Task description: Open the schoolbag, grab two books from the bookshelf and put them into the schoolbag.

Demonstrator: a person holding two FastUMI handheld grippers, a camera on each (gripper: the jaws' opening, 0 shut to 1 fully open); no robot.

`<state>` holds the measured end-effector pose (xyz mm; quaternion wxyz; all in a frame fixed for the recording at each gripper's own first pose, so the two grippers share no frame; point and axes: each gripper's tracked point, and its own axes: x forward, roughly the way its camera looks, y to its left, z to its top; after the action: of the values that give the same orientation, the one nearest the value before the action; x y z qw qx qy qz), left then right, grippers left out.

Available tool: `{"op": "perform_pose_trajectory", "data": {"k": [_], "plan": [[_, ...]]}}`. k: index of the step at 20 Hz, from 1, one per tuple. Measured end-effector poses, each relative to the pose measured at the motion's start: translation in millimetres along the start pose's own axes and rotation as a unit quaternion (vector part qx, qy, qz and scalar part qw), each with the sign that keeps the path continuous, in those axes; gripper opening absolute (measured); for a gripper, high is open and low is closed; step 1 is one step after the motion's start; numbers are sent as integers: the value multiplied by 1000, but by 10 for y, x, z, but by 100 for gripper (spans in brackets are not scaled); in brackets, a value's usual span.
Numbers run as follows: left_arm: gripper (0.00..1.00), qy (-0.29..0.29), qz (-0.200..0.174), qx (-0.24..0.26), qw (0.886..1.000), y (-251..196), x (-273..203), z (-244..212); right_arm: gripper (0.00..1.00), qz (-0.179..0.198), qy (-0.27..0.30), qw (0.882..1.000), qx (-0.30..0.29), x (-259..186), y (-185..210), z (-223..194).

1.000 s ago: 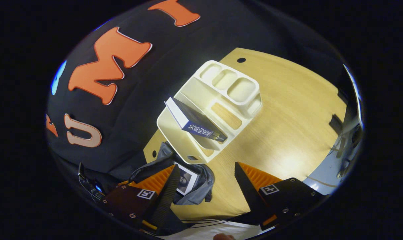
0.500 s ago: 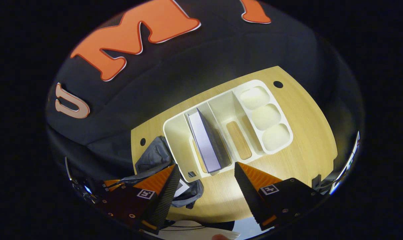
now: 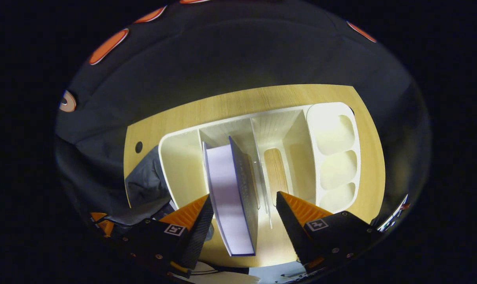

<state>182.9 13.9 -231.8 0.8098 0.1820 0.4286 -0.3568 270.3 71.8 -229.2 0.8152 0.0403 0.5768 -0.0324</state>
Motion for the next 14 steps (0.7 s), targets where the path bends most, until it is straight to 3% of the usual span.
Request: {"op": "perform_pose_trajectory", "data": {"k": [4, 7, 11, 14], "plan": [[1, 7, 6, -7, 1000, 15, 28, -40, 71, 8, 17, 1000, -4, 96, 26, 30], [1, 8, 7, -12, 1000, -4, 38, -36, 40, -12, 20, 999, -32, 124, -68, 33], [1, 11, 6, -18, 1000, -17, 44, -53, 37, -25, 1, 997, -71, -4, -40, 77], [1, 8, 3, -17, 1000, -28, 27, -58, 37, -27, -21, 995, -89, -353, 54, 77]]}}
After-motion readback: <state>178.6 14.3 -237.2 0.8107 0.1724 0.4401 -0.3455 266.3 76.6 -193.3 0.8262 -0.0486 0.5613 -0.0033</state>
